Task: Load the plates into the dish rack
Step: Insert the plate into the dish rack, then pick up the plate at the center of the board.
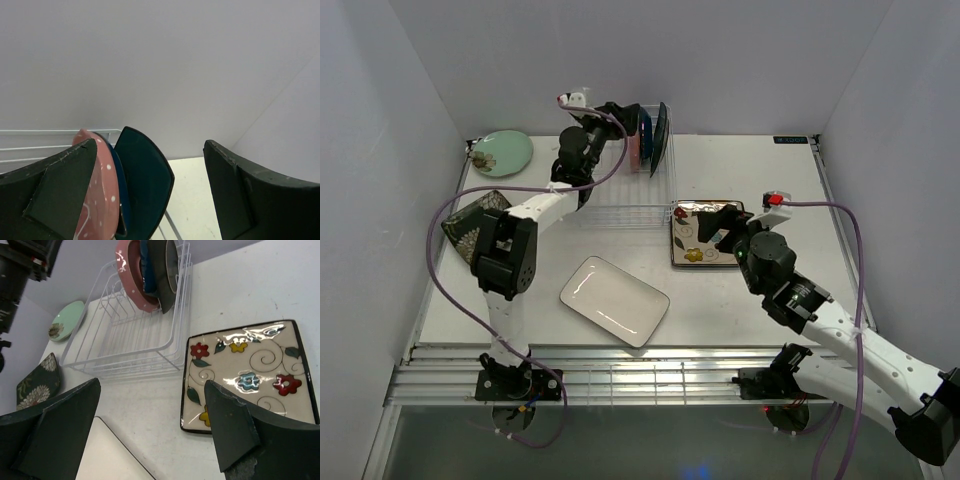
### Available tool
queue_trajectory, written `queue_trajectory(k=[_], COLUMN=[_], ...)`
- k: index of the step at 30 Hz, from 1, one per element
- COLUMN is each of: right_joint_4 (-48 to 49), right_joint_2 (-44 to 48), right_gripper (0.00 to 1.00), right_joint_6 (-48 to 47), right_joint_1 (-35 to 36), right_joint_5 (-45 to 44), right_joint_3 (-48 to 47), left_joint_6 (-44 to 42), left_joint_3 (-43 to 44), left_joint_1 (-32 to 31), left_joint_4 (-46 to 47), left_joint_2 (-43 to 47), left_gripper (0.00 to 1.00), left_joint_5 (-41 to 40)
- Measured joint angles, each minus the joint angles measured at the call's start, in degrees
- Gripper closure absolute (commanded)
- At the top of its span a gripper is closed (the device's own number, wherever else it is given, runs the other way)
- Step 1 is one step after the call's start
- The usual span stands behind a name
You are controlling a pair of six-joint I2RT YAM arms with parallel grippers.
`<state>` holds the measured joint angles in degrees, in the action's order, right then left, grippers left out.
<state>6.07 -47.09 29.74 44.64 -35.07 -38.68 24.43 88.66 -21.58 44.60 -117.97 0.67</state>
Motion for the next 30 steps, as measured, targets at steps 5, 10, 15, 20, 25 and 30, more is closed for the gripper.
queue_trajectory(k=[5,10,15,20,25,30], right_joint_4=[-0.1,-0.8,-2.5,-3.1,-1.1,1.1], right_joint_2=[0.0,0.4,4.9,10.1,13.8,13.2], right_gripper=[0.1,0.1,0.1,0.1,0.08,0.08], right_joint_6=[8.5,21.3,34.5,43.1,48.2,50.9], right_joint_1=[-0.1,-0.4,-0.8,-0.8,-1.0,-1.0], right_joint_5=[1.9,2.3,2.0,1.3,0.7,0.1], right_joint_3=[4.4,11.0,19.6,25.7,30.8,33.4], left_joint_6=[-2.7,-6.1,-6.5,-5.0,-5.5,-11.1], left_joint_3=[-12.3,-23.1,-31.5,-36.4,-40.0,-42.5], left_joint_1=[0.0,0.0,0.0,0.0,0.0,0.0], left_joint_4=[-0.6,-0.2,-0.8,-3.9,-5.9,-7.4], left_joint_2=[11.9,24.6,35.8,44.6,48.9,49.1], left_gripper=[0.02,0.02,0.02,0.02,0.02,0.02], left_joint_5=[-0.7,-1.9,-3.1,-3.1,-2.6,0.3])
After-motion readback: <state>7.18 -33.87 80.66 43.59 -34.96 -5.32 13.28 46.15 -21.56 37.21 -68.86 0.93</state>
